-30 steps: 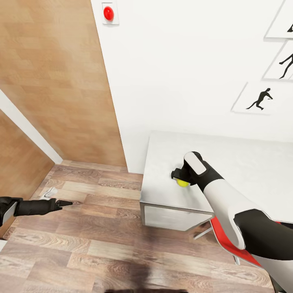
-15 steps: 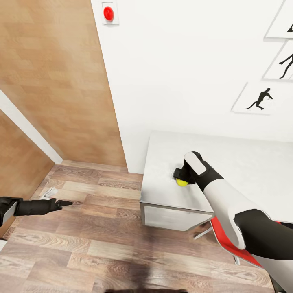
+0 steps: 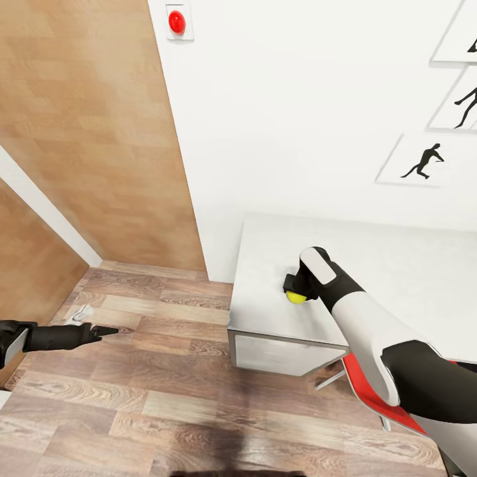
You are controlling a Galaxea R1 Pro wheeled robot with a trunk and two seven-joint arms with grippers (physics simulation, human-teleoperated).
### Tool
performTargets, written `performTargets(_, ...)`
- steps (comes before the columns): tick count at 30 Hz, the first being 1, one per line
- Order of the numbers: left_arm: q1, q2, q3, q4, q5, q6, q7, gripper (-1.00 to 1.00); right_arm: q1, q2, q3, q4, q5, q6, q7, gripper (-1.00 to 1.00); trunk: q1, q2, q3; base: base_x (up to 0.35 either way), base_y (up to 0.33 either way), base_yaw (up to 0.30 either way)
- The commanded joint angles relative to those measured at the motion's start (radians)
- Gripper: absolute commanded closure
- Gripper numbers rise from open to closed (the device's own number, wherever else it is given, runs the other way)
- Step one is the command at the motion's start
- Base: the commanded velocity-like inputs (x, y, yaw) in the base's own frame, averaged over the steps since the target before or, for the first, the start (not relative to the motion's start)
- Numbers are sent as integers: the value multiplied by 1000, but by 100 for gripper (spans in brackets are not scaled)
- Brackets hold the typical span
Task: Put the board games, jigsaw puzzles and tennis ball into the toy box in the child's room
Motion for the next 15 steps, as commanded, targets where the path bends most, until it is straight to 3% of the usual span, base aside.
performTargets(1,-1,1,-8,-1,7,8,-3,-100,-1,-1,5,-1,-13,-1,-10,100,1,-2,-2,0,0,0)
performTargets(15,-1,1,-8,-1,6,8,-3,-100,-1,-6,4,-7,-13,-1,-9,100,1,-2,7,0,0,0)
